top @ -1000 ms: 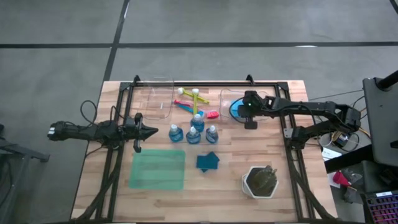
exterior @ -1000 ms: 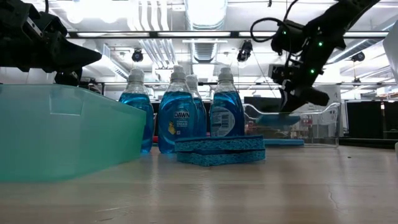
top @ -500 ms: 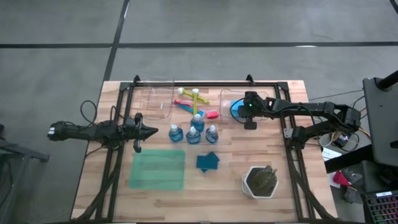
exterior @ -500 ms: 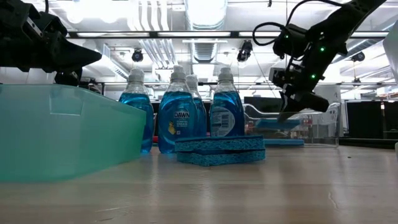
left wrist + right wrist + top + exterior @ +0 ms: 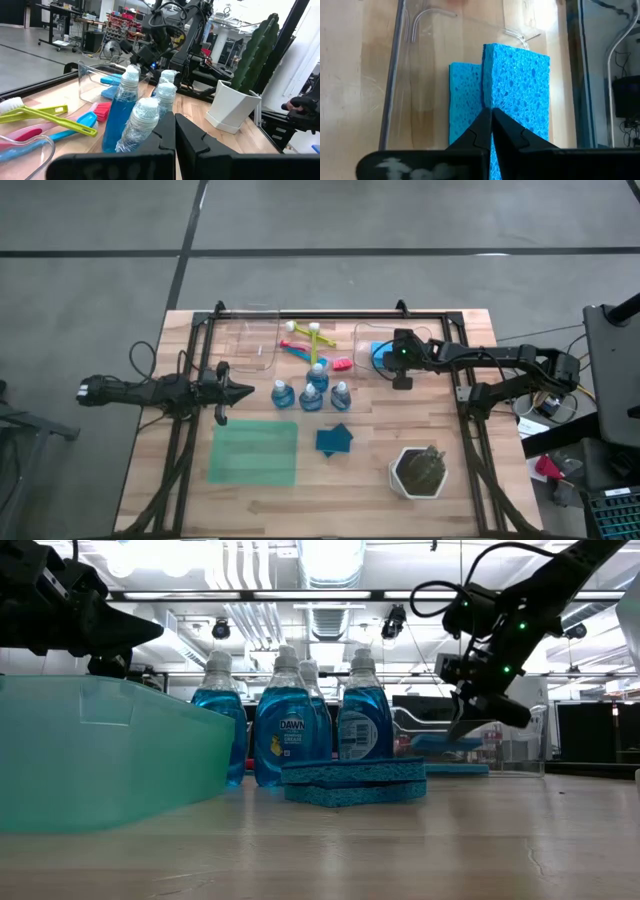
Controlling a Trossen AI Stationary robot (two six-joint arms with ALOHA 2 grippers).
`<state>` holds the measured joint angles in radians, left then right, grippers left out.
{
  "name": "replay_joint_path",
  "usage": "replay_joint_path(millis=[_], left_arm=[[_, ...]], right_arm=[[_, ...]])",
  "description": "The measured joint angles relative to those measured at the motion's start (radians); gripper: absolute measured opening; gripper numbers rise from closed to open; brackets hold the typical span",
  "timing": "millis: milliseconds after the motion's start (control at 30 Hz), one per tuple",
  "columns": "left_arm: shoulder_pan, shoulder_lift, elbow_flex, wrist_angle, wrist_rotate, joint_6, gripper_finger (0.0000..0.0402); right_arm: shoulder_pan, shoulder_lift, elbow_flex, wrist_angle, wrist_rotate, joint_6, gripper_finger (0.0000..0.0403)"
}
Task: Pick & Place Kitchen Sink Supplies
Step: Put the blue sponge into the right transparent bin
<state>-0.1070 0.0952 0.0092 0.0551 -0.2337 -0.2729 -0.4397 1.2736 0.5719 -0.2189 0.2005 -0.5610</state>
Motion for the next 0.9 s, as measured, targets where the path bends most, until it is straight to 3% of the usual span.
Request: replay_joint_path(millis=[400, 900], left_arm=[[0.0, 0.0, 0.0, 0.0, 0.0, 0.0, 0.0], [0.0, 0.0, 0.0, 0.0, 0.0, 0.0, 0.0]], right_arm=[[0.0, 0.0, -0.004, -0.001, 0.001, 0.009, 0.0014], [0.001, -0.004, 0.023, 0.0, 0.007, 0.041, 0.0111]])
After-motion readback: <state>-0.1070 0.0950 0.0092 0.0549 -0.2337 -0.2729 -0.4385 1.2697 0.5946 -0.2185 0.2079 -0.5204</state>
